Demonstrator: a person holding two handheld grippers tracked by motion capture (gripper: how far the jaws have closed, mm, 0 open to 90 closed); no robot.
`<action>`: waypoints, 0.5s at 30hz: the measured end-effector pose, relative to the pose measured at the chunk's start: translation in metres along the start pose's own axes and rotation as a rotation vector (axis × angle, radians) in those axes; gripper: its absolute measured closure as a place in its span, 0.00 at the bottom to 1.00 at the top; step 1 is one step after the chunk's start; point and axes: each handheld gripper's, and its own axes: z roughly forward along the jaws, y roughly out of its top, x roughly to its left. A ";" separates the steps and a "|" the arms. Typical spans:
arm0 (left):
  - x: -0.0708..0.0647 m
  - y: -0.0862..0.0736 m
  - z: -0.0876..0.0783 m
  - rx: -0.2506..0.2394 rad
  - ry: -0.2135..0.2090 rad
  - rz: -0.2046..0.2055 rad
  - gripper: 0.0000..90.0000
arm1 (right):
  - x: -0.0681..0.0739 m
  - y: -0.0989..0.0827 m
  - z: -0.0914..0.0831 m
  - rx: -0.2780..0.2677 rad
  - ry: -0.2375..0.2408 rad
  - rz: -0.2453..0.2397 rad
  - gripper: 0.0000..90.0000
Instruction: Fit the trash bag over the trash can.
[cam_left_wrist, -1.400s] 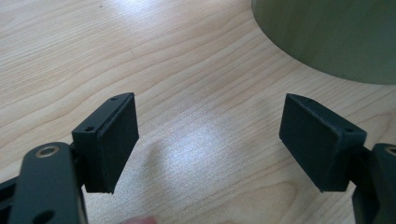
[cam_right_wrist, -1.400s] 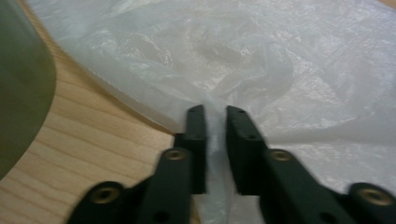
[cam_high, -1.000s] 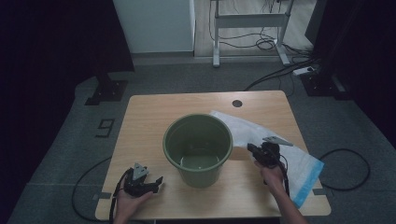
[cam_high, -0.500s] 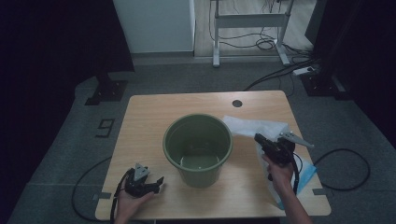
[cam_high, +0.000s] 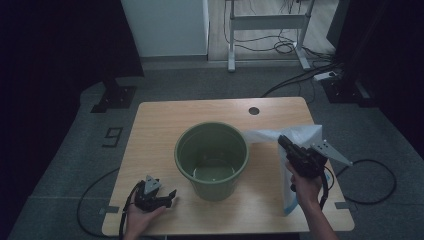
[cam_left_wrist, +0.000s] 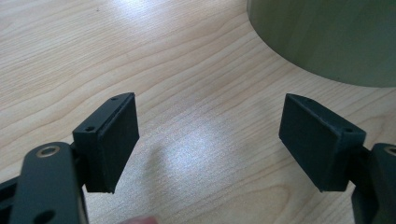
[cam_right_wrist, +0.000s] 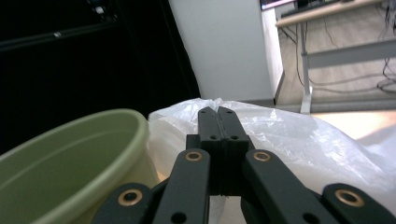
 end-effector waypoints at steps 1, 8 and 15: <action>0.000 0.000 0.000 0.004 0.000 0.002 0.22 | 0.002 0.002 -0.001 -0.011 0.004 -0.004 0.99; 0.000 0.000 0.001 0.010 -0.003 0.003 0.22 | 0.008 0.016 -0.008 -0.069 0.029 -0.011 0.99; 0.000 0.000 0.001 0.007 0.002 0.001 0.22 | 0.012 0.026 -0.016 -0.115 0.054 -0.010 0.99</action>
